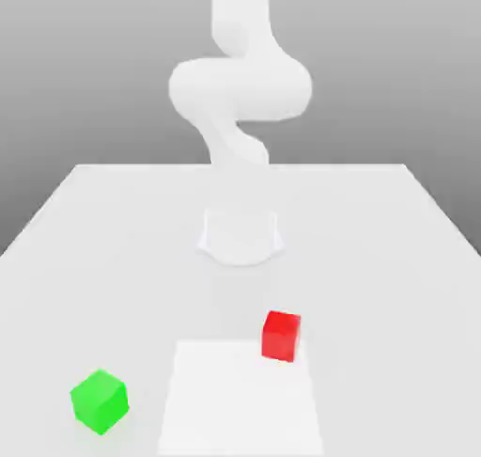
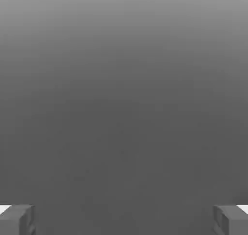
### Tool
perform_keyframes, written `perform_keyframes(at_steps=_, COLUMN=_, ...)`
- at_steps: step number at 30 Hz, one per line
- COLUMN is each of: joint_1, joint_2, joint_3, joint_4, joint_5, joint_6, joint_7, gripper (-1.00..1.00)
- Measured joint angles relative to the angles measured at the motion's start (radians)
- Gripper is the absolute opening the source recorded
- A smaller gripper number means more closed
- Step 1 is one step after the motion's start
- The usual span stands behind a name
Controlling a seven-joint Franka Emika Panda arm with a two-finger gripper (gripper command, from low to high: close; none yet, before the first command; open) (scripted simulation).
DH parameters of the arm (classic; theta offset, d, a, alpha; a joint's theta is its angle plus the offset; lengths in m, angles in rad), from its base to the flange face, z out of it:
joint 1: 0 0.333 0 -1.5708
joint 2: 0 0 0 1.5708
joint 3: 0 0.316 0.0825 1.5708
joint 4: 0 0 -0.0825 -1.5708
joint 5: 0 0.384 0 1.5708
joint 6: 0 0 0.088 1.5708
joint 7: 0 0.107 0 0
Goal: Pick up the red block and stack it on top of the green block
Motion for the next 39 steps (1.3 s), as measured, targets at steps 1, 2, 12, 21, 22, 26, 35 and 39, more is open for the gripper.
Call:
perform_keyframes(at_steps=1, joint_1=0.002, joint_2=0.029, joint_3=0.003, joint_4=-0.033, joint_5=0.011, joint_6=0.024, joint_7=0.013, gripper=0.0)
perform_keyframes(at_steps=2, joint_1=0.004, joint_2=0.057, joint_3=0.006, joint_4=-0.065, joint_5=0.021, joint_6=0.047, joint_7=0.027, gripper=0.0)
perform_keyframes(at_steps=12, joint_1=0.021, joint_2=0.342, joint_3=0.101, joint_4=-0.394, joint_5=0.086, joint_6=0.281, joint_7=0.196, gripper=0.0)
perform_keyframes(at_steps=21, joint_1=0.039, joint_2=0.795, joint_3=0.135, joint_4=-0.563, joint_5=-0.053, joint_6=0.64, joint_7=0.448, gripper=0.0)
perform_keyframes(at_steps=22, joint_1=0.062, joint_2=0.833, joint_3=0.105, joint_4=-0.559, joint_5=-0.082, joint_6=0.673, joint_7=0.47, gripper=0.0)
perform_keyframes(at_steps=26, joint_1=0.112, joint_2=0.901, joint_3=0.047, joint_4=-0.552, joint_5=-0.119, joint_6=0.731, joint_7=0.5, gripper=-1.0)
perform_keyframes(at_steps=35, joint_1=0.098, joint_2=0.786, joint_3=0.087, joint_4=-0.567, joint_5=-0.033, joint_6=0.633, joint_7=0.436, gripper=-1.0)
perform_keyframes(at_steps=39, joint_1=0.11, joint_2=0.647, joint_3=0.086, joint_4=-0.588, joint_5=0.008, joint_6=0.514, joint_7=0.411, gripper=-1.0)
